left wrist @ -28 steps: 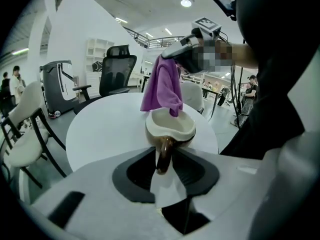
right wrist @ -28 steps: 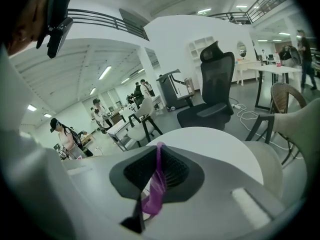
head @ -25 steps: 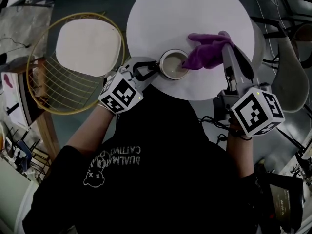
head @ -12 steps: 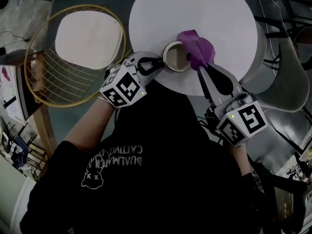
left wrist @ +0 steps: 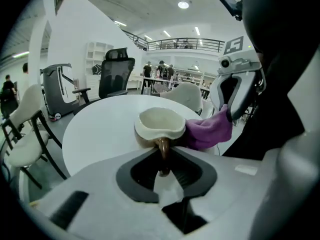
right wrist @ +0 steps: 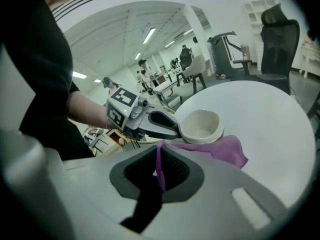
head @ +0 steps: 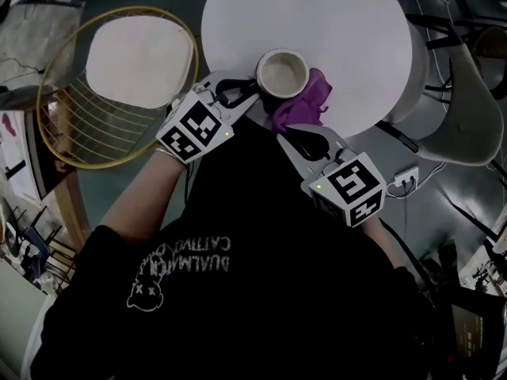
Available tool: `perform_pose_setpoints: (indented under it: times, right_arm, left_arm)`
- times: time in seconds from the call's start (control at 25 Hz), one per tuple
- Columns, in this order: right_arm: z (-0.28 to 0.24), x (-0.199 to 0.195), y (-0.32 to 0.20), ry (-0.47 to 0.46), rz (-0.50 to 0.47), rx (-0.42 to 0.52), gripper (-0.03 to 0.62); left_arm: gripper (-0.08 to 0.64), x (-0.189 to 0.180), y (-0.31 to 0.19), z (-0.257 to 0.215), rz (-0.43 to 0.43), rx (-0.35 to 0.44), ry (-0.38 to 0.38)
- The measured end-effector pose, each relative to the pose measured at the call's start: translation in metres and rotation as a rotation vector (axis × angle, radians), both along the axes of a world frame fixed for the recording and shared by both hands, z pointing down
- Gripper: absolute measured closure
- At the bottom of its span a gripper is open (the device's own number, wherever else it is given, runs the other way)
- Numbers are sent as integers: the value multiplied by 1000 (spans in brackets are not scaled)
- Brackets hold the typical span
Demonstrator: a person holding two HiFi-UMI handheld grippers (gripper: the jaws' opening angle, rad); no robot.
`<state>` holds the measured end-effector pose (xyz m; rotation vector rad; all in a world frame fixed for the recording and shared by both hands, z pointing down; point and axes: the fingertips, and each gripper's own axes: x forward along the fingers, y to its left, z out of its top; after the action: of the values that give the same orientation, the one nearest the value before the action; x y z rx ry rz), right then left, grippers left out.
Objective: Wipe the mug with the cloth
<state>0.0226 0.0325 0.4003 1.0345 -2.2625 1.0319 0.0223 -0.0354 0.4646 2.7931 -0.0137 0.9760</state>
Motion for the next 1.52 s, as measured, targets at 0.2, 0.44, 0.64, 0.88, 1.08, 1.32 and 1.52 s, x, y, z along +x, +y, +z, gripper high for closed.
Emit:
perform_pose_setpoints:
  times: [0.2, 0.44, 0.64, 0.88, 1.08, 1.32, 1.52]
  right_arm:
    - [18, -4, -26, -104, 197, -67, 560]
    - [25, -7, -45, -244, 363, -145, 561]
    - [32, -7, -52, -289, 446, -197, 561]
    - [39, -3, -57, -304, 496, -213, 561]
    - [37, 0, -56, -303, 505, -209, 561]
    - [39, 7, -51, -275, 481, -188, 561]
    - [37, 16, -46, -258, 475, -157, 561]
  left_arm:
    - [494, 2, 3, 1, -29, -15, 1]
    - [494, 1, 3, 1, -44, -34, -8]
    - [494, 2, 7, 1, -46, -72, -19]
    - [494, 3, 7, 3, -13, -85, -31]
    - [494, 2, 8, 2, 11, -94, -36]
    - [492, 3, 8, 4, 25, -103, -39]
    - [492, 3, 10, 4, 33, -101, -43]
